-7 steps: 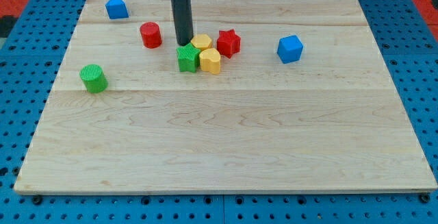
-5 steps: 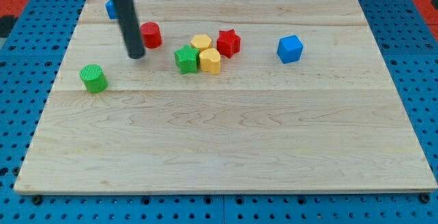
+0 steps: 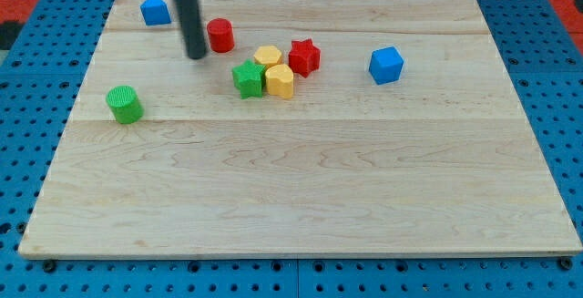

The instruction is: Slide the red circle to the top center

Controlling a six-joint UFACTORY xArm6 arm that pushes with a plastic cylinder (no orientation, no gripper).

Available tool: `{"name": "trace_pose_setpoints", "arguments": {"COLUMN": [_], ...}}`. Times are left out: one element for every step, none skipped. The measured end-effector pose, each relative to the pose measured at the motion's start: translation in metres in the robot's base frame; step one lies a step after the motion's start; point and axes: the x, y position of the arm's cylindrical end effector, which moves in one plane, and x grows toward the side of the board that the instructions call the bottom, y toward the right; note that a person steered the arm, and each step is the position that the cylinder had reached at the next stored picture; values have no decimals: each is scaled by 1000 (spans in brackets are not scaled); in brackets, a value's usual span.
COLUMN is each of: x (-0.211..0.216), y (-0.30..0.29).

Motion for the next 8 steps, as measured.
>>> {"name": "trace_pose_setpoints", "arguments": {"x": [-7,-25,-19,3,-22,-38,-80,-48], "y": [34,122,135,79,48,106,184,166]}}
